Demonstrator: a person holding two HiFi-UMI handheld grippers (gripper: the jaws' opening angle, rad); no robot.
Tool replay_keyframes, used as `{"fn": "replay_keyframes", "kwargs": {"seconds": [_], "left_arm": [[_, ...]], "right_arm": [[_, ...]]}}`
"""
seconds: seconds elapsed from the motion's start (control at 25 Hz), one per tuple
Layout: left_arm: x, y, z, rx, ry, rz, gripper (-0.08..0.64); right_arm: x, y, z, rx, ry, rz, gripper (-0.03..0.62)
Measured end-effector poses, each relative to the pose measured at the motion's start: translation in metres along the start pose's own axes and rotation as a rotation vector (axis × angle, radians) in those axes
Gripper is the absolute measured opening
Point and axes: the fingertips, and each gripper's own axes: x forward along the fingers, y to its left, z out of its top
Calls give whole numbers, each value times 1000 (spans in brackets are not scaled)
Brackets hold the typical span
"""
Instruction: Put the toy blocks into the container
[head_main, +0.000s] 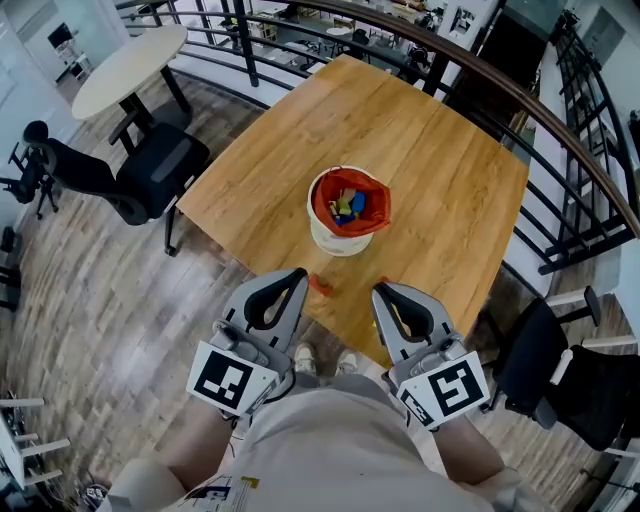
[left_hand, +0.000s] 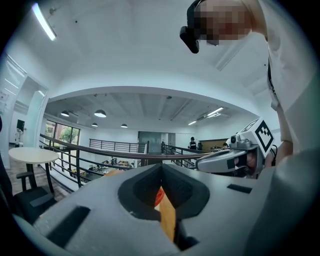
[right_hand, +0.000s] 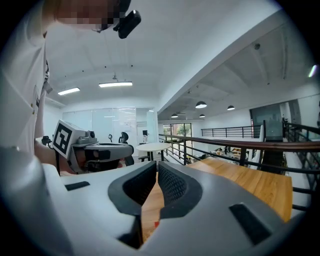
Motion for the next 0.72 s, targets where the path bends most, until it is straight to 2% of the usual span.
{"fn": "replay_keyframes", "kwargs": {"seconds": [0.32,0.72], "left_arm": [[3,23,-15,-17,42,43,12],[16,45,-52,-63,97,65,12]], "right_arm": [[36,7,-8,3,47,33,29],[83,7,-47,30,139,53,32]]}}
